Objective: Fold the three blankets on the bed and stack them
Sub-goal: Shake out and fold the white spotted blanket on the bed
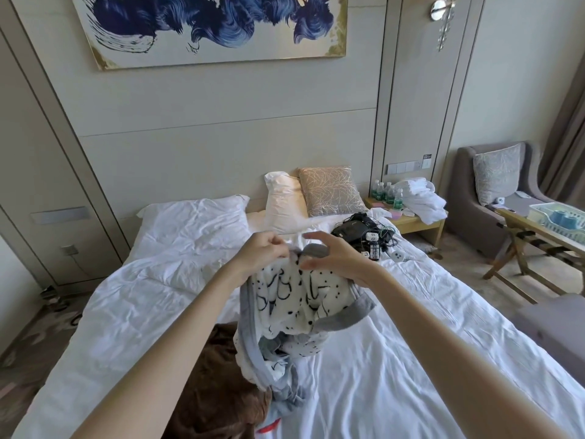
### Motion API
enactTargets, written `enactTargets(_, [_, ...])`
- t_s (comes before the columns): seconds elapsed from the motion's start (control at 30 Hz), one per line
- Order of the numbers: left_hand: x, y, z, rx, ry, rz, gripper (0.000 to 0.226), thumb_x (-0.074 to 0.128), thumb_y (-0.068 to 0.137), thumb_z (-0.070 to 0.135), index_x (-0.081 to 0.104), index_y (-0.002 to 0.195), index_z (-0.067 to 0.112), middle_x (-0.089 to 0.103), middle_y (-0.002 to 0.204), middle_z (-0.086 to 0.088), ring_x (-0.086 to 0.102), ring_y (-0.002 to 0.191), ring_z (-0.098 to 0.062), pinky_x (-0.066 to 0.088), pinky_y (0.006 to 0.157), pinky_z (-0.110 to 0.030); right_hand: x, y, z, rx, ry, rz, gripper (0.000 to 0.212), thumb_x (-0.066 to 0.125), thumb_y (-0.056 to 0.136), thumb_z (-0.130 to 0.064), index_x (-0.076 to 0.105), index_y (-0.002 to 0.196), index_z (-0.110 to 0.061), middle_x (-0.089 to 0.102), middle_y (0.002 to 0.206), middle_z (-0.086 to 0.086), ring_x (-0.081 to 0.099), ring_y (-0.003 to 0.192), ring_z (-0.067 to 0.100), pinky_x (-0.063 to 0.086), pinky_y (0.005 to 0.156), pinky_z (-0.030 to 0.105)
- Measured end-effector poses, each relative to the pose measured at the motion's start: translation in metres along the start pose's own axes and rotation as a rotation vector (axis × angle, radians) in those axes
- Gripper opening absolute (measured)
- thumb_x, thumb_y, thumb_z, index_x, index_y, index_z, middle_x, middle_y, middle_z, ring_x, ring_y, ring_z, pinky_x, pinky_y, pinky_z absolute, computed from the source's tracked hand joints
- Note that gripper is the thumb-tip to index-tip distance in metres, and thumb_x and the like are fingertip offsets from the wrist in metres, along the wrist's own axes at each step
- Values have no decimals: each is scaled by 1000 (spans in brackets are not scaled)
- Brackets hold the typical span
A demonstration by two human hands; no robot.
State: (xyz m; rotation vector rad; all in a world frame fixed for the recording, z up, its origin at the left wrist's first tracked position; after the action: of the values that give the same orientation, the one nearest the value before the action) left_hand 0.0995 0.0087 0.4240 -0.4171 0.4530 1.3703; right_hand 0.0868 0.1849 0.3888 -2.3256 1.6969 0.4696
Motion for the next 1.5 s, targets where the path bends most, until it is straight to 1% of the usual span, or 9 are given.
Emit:
enactTargets(0.13, [2,0,16,210,20,-46,15,73,83,13,67,94,5,74,95,-8,67,93,-23,51,89,-36,10,0,-14,-60,-64,-123,36,76,81,-17,64,115,-15,66,95,-1,60,87,14,48,88,31])
enactTargets(0.3, [1,7,-1,313,154,-28,17,77,80,17,63,89,18,68,83,0,61,72,-8,46,68,-23,2,0,-13,-122,-145,97,20,70,84,-10,64,95,5,48,70,7,43,66,16,35,64,22])
enactTargets(0.4, [7,12,-27,319,347,57,26,74,82,20,51,73,28,52,64,7,48,56,-6,35,54,-24,-12,-2,-18,-165,-125,281,5,67,83,-3,62,83,-2,49,66,2,40,58,11,30,46,12])
enactTargets(0.93, [13,32,-121,42,93,355,30,55,99,22,48,69,21,44,56,4,43,51,-15,30,48,-24,-91,-13,12,-19,152,883,9,57,87,-7,58,92,0,48,71,5,41,66,19,32,59,29])
enactTargets(1.1, [-4,40,-67,114,30,344,11,61,93,20,64,89,11,61,73,-1,55,70,-19,39,62,-32,-77,-10,39,238,-4,576,35,76,78,-11,55,106,-9,58,79,2,55,72,18,51,62,35])
enactTargets(1.2, [-1,40,-26,212,133,244,14,60,88,9,70,97,6,69,86,-5,57,80,-19,41,70,-32,-51,-6,29,120,-74,295,73,81,75,-14,43,137,-9,62,84,1,57,71,10,45,57,13])
enactTargets(1.27, [9,35,0,312,208,159,12,56,83,-1,68,86,2,67,78,-11,52,72,-18,36,64,-30,-31,-1,14,1,-100,116,78,81,75,-16,41,142,-13,64,88,0,59,74,8,51,67,15])
enactTargets(1.37, [19,27,28,449,254,103,18,55,76,-8,59,72,10,57,65,-2,45,63,-14,32,57,-28,-15,6,-4,-73,-167,39,54,79,77,-15,56,126,-8,68,104,7,60,87,16,52,88,38])
enactTargets(1.5, [7,23,24,524,323,225,15,69,79,4,63,78,17,61,72,6,50,62,-9,38,56,-27,-25,9,-11,-109,-162,225,16,65,85,-2,62,95,9,58,77,18,47,73,20,40,63,40])
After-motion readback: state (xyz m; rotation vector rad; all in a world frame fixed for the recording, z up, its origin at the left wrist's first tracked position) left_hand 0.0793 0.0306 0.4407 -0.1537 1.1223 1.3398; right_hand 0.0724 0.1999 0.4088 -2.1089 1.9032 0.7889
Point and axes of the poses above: each hand's wrist, its own y-axis towards the middle knuckle, its own x-axis out of the palm, z = x × y, the point moved 4 cm from there along y, towards the middle knuckle
